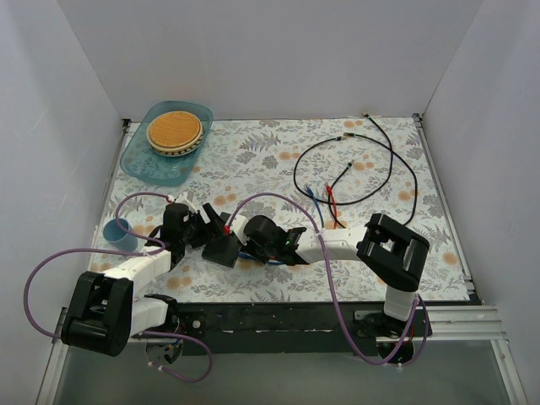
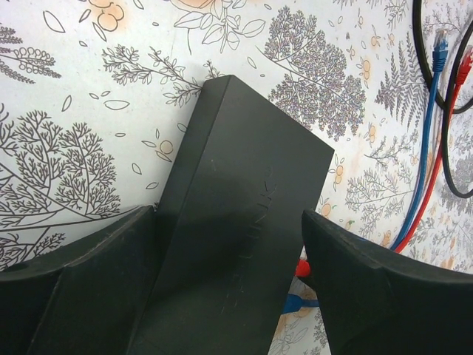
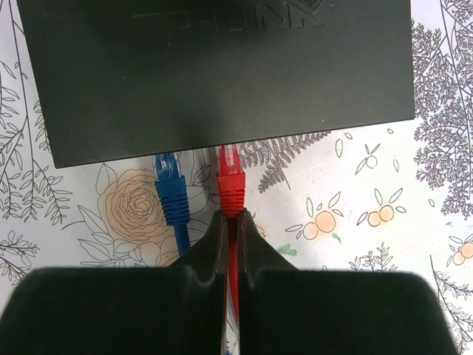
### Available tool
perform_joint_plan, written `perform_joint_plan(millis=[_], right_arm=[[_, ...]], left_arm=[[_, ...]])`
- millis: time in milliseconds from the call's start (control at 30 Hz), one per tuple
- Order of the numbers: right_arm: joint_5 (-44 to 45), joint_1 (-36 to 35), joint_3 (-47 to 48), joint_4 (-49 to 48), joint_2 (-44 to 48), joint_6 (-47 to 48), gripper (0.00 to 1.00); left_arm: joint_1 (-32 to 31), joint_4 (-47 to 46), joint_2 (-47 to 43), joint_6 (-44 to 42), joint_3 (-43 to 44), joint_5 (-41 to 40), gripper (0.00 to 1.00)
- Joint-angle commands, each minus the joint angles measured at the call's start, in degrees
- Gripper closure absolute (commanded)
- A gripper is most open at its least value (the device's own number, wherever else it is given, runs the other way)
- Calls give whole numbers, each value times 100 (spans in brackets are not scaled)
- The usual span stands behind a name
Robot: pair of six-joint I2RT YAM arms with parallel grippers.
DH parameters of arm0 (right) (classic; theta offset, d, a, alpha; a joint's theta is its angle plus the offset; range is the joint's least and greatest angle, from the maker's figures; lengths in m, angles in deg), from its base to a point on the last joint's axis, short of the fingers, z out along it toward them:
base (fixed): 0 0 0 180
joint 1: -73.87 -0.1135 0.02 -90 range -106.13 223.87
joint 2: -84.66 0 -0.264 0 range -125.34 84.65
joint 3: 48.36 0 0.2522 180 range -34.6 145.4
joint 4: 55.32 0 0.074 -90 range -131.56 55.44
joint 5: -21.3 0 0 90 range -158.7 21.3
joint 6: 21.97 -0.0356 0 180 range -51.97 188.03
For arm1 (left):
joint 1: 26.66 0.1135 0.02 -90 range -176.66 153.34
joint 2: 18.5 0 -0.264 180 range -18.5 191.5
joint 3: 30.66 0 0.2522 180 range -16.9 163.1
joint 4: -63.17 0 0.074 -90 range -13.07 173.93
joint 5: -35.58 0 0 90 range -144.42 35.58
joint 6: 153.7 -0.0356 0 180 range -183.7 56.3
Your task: Insert the plug into the switch port
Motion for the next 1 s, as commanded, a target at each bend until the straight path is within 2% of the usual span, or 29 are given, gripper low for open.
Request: perform_joint_plan(millis=[0, 333, 967], right_arm=[[-86, -60, 392, -1258, -82, -56, 99], [-227, -60, 471, -1442, -126, -56, 99], [-535, -60, 1271, -1460, -478, -21, 99]], left_arm=[[-201, 200, -64, 314, -153, 1518, 24], [-316, 120, 32, 366, -144, 1703, 34], [-676, 59, 94, 542, -136, 1729, 39]])
